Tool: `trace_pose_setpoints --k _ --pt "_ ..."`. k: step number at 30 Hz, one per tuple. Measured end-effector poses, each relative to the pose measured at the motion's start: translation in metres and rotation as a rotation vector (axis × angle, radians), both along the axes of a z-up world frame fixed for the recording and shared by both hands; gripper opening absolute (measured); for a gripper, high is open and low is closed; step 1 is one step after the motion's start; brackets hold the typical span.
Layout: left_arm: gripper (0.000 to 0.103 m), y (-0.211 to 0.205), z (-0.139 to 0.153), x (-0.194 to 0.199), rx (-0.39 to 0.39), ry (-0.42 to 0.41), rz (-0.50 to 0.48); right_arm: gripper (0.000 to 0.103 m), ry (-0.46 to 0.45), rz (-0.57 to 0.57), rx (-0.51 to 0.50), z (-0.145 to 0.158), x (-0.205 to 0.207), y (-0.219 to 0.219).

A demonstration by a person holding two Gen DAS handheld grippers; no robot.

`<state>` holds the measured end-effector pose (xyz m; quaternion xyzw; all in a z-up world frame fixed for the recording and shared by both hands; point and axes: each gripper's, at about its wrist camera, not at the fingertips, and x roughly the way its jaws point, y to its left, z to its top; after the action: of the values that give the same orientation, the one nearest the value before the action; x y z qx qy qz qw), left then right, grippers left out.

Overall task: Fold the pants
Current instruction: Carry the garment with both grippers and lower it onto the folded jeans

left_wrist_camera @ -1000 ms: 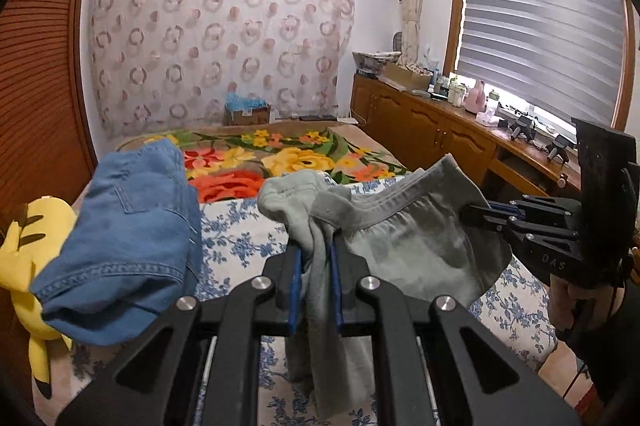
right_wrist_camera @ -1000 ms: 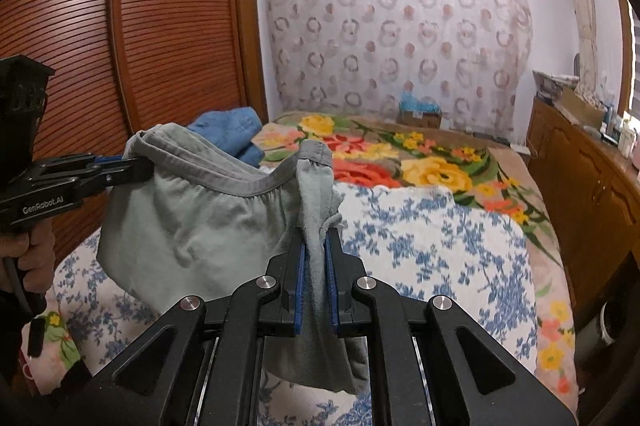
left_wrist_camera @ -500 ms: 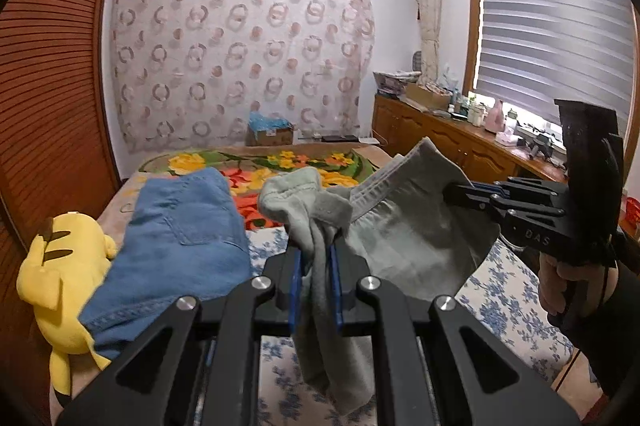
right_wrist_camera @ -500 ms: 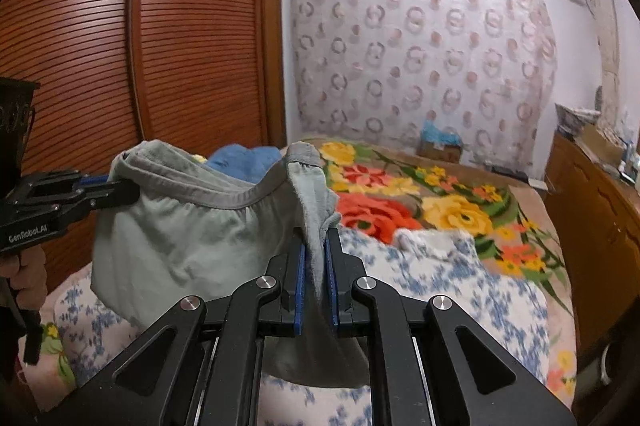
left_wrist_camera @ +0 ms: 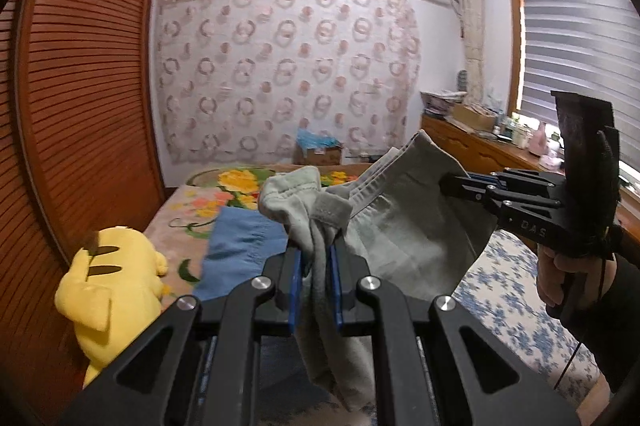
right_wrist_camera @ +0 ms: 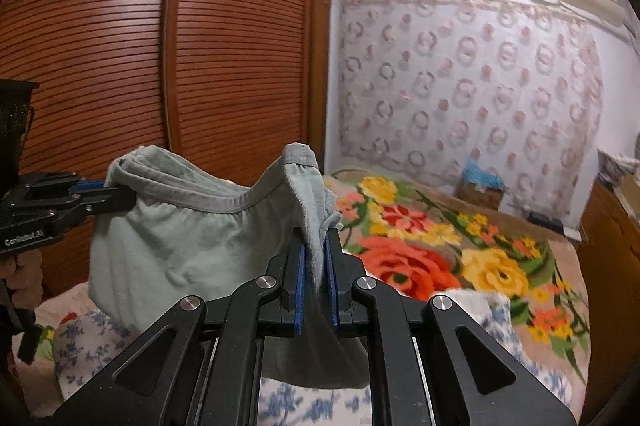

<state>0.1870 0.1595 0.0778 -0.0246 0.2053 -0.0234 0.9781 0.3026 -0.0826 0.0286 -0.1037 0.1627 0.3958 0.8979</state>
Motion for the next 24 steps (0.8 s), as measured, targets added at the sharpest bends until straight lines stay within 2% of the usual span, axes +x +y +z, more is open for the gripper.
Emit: trace_pose_setpoints --k 10,13,18,24 --pt "0.009 0.052 -0.032 0.015 -0.063 0.015 0.125 0.006 -0.002 0.076 -0.044 -0.008 0.055 0.077" --pt "0.009 0.066 -0.050 0.019 -0.110 0.039 0.156 0.006 -0.006 0.096 -0.080 -0.016 0.069 0.105" --pt "0.009 0.080 -0.071 0.026 -0.122 0.076 0.195 0.006 0.006 0.129 -0.140 -0.034 0.089 0.151" --pt "0.009 0.087 -0.086 0.028 -0.128 0.112 0.216 0.006 0.024 0.154 -0.183 -0.056 0.101 0.185"
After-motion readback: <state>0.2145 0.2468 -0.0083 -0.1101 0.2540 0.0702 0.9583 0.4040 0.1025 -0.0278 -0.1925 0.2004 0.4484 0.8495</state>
